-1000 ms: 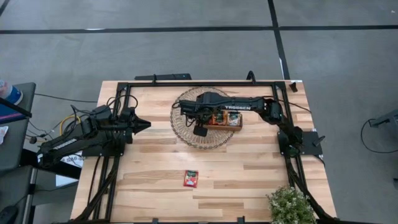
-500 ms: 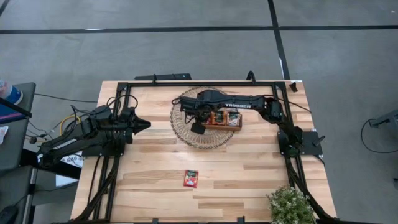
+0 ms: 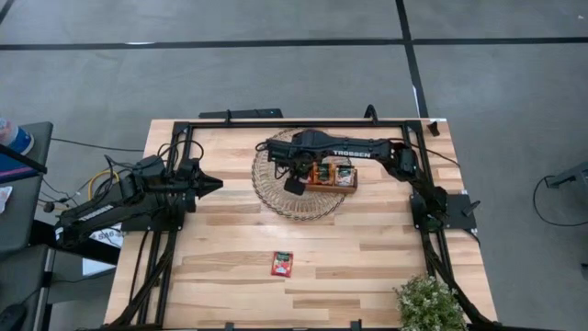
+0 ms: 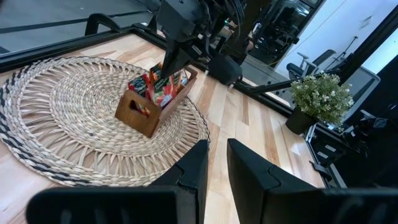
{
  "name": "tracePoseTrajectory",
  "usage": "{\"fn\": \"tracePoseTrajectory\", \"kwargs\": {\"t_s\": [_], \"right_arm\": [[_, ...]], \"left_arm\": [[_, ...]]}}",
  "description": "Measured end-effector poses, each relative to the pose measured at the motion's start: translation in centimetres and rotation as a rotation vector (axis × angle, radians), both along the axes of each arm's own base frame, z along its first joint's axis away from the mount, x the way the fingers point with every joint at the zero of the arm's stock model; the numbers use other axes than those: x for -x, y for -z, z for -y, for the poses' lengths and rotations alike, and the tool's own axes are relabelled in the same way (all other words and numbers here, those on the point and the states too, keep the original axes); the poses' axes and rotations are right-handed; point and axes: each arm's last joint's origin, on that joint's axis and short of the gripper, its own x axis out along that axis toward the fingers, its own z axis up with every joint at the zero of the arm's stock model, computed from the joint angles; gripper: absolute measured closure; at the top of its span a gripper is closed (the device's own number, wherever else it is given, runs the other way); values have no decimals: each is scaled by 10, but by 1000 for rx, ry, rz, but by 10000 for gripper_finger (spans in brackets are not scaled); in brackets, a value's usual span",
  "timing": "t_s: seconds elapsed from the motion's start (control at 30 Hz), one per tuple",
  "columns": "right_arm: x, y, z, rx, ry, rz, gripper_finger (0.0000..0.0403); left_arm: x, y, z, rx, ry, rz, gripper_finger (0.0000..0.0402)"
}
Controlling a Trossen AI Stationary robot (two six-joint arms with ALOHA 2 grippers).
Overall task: Pick & Place Tea
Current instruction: Put the top red tea bag into the left slot of the wooden organizer
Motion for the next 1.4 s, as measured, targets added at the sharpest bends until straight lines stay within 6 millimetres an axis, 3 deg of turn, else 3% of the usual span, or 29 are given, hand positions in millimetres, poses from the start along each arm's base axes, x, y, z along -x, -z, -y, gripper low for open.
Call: {"fn": "tracePoseTrajectory", "kwargs": {"t_s": [0.7,1.2,1.4], "right_arm": [[-2,-10,13,16,45,92,403],[-1,-9,11,9,54,84,403],[7,-27,8,34,65,103,403]], "left_arm": [[0,0,0,1,0,0,351],[0,0,0,2,-1,0,351],[0,0,0,3,0,0,351]]}}
